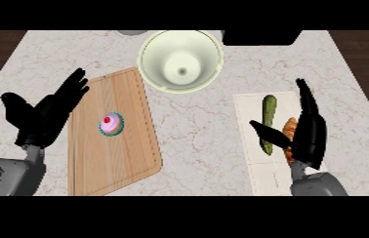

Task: Pick the squash from the placemat and place it in the bowl

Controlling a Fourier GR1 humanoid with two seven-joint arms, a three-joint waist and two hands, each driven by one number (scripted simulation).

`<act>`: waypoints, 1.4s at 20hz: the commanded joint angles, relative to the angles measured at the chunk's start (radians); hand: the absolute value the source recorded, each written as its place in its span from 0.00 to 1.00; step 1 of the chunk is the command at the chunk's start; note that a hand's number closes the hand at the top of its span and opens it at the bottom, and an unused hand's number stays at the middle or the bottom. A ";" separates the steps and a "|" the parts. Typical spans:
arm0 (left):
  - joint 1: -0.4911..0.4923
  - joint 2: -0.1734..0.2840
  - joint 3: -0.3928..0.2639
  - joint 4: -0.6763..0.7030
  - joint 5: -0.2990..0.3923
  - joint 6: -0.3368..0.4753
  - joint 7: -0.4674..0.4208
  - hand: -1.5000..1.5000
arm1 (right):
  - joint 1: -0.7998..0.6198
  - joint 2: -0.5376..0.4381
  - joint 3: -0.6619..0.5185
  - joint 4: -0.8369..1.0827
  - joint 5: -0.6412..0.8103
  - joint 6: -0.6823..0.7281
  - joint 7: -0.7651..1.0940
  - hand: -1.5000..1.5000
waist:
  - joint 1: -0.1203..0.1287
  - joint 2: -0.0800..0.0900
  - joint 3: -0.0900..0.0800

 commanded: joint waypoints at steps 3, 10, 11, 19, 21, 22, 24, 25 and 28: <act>-0.023 0.016 0.023 0.015 0.010 -0.015 0.023 0.50 | -0.130 -0.027 0.040 -0.075 0.187 0.319 0.436 0.00 | 0.004 -0.002 -0.002; -0.037 0.004 0.035 0.034 0.012 -0.039 0.013 0.50 | -0.383 -0.004 0.047 -0.106 0.105 0.748 0.764 0.00 | 0.012 0.004 0.003; -0.017 0.008 0.027 0.019 0.002 -0.043 0.015 0.50 | -0.387 0.012 0.039 -0.108 0.078 0.778 0.787 0.00 | 0.013 0.004 0.004; -0.057 -0.014 0.052 0.031 0.000 -0.039 0.027 0.50 | -0.513 0.040 -0.035 0.042 0.003 0.954 0.876 0.00 | 0.008 0.005 0.004; -0.031 -0.040 0.017 0.034 -0.032 -0.026 0.015 0.50 | -0.552 0.065 -0.025 0.036 0.003 0.996 0.943 0.00 | 0.008 0.003 0.004; -0.016 -0.043 0.016 -0.009 -0.032 -0.009 0.034 0.50 | -0.487 0.025 -0.039 0.074 -0.008 0.986 0.869 0.00 | 0.011 0.003 0.005; -0.030 -0.018 0.031 -0.037 -0.025 -0.022 0.059 0.50 | -0.541 0.057 -0.047 0.045 -0.009 1.022 0.956 0.00 | 0.009 0.000 0.005; -0.044 -0.044 0.026 0.039 -0.048 -0.020 0.016 0.50 | -0.508 0.071 -0.034 0.060 0.004 0.991 0.927 0.00 | 0.001 0.005 0.004; 0.041 -0.015 0.035 -0.087 -0.027 -0.027 0.063 0.50 | -0.492 0.060 -0.051 0.050 -0.005 1.023 0.926 0.00 | 0.015 0.000 0.005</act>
